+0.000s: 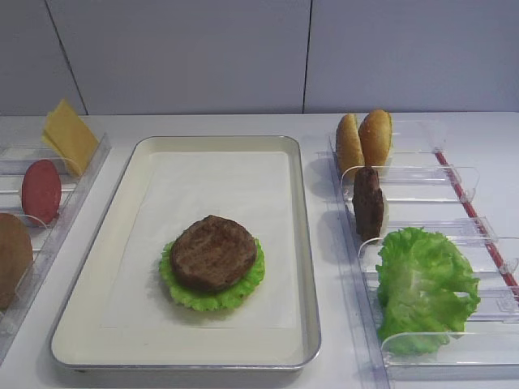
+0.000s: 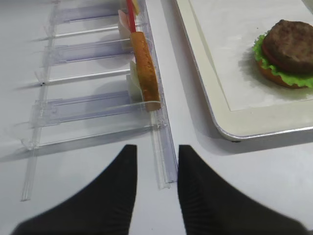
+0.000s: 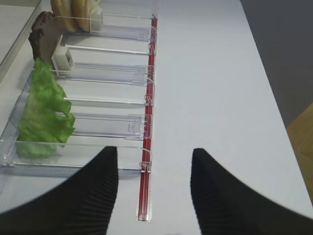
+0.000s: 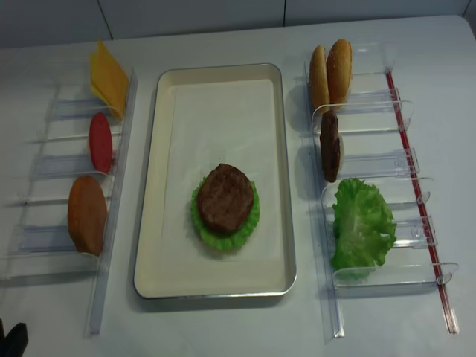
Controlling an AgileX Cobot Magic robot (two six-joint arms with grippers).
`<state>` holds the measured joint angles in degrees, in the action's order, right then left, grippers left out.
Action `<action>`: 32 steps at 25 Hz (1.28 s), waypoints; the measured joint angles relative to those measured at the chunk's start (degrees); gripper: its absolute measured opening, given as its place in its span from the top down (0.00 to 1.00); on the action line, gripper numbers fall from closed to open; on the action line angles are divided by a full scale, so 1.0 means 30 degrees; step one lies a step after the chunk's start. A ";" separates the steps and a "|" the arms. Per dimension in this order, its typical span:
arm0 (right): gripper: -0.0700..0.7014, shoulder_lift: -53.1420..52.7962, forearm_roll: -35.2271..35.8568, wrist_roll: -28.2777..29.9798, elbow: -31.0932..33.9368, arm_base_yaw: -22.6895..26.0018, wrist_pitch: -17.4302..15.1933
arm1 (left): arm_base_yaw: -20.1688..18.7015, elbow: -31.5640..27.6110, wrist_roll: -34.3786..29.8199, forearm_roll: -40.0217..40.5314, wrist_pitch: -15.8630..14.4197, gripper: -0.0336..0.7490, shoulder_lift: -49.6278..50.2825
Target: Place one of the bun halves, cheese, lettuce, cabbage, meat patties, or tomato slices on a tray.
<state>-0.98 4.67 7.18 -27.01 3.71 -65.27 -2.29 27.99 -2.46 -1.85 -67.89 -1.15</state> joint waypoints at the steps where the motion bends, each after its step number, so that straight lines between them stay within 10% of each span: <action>1: 0.46 0.0000 0.0000 0.0000 0.0000 0.0000 0.0000 | 0.0000 0.0000 0.0000 0.0000 0.0000 0.67 0.0000; 32: 0.46 0.0000 0.0000 0.0000 0.0000 0.0000 0.0000 | 0.0000 0.0000 0.0000 0.0000 0.0000 0.67 0.0000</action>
<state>-0.98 4.67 7.18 -27.01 3.71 -65.27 -2.29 27.99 -2.46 -1.85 -67.89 -1.15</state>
